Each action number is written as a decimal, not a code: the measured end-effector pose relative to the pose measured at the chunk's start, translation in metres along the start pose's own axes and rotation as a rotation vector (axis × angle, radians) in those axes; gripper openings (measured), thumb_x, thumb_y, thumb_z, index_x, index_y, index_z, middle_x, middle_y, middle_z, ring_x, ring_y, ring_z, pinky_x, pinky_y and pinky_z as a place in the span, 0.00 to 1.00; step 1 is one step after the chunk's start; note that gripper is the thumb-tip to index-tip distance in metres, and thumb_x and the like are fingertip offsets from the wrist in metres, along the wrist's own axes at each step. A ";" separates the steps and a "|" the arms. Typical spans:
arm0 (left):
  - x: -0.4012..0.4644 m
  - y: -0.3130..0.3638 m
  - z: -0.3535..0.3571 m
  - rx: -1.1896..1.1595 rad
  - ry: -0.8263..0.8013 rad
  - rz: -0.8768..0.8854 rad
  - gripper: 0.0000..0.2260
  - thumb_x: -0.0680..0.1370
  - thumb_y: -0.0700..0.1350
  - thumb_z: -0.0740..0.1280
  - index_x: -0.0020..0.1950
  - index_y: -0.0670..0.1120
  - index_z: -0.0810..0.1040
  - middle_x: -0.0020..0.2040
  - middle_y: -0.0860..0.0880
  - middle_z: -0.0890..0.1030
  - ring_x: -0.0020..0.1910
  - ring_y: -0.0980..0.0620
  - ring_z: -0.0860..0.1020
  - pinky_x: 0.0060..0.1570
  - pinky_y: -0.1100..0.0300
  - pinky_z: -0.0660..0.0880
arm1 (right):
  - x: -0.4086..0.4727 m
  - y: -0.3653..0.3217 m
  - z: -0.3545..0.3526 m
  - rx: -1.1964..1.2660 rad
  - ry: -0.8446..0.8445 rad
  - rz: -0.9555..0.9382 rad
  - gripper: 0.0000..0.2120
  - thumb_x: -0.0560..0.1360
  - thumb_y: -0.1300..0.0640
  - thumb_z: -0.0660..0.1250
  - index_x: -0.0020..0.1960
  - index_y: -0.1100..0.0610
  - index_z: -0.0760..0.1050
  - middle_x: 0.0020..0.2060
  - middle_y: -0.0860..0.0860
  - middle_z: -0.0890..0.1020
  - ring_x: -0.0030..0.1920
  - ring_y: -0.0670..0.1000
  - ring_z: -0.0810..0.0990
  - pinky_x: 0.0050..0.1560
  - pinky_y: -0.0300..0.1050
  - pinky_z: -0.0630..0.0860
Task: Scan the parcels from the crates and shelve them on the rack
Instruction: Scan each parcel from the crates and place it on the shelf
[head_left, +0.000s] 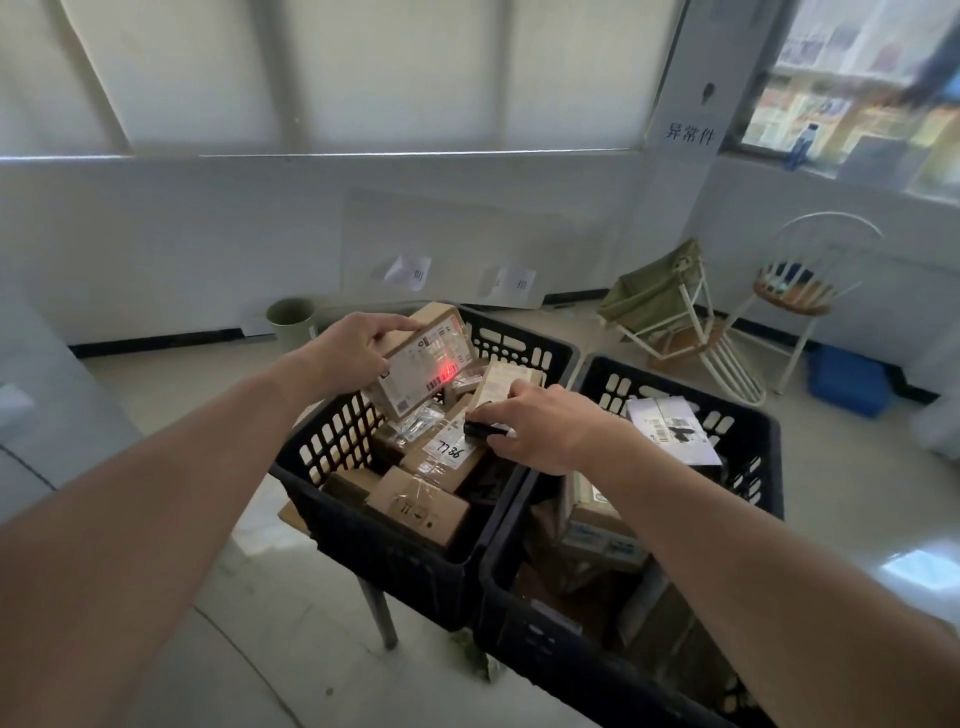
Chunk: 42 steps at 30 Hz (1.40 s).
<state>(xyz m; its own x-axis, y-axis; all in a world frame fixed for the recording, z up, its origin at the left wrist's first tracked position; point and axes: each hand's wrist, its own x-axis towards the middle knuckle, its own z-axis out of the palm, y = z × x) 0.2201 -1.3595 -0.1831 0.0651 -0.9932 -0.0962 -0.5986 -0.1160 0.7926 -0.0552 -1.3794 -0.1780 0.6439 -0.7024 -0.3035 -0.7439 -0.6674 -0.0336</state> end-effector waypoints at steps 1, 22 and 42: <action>0.001 0.000 -0.001 0.000 -0.003 0.004 0.32 0.80 0.32 0.65 0.59 0.75 0.77 0.59 0.53 0.76 0.55 0.47 0.82 0.46 0.50 0.86 | -0.001 -0.001 -0.001 -0.003 0.001 0.003 0.23 0.86 0.40 0.58 0.79 0.29 0.62 0.69 0.53 0.73 0.60 0.60 0.77 0.55 0.55 0.78; 0.035 -0.006 -0.021 -0.023 -0.072 0.077 0.28 0.83 0.33 0.64 0.73 0.63 0.75 0.57 0.51 0.77 0.53 0.49 0.83 0.43 0.56 0.85 | 0.001 -0.029 -0.018 0.039 -0.012 0.131 0.22 0.85 0.40 0.60 0.79 0.30 0.64 0.66 0.53 0.74 0.58 0.58 0.77 0.54 0.54 0.79; 0.045 -0.025 -0.045 -0.060 -0.157 0.105 0.29 0.82 0.33 0.64 0.68 0.68 0.76 0.59 0.49 0.76 0.55 0.46 0.81 0.41 0.56 0.85 | 0.015 -0.072 -0.024 0.063 -0.019 0.225 0.23 0.86 0.41 0.60 0.80 0.30 0.63 0.68 0.53 0.73 0.62 0.59 0.77 0.59 0.56 0.78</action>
<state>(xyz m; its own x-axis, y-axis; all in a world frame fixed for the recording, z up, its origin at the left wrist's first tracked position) 0.2740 -1.4016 -0.1799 -0.1232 -0.9874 -0.0997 -0.5467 -0.0163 0.8372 0.0123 -1.3485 -0.1573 0.4579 -0.8264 -0.3277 -0.8782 -0.4778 -0.0220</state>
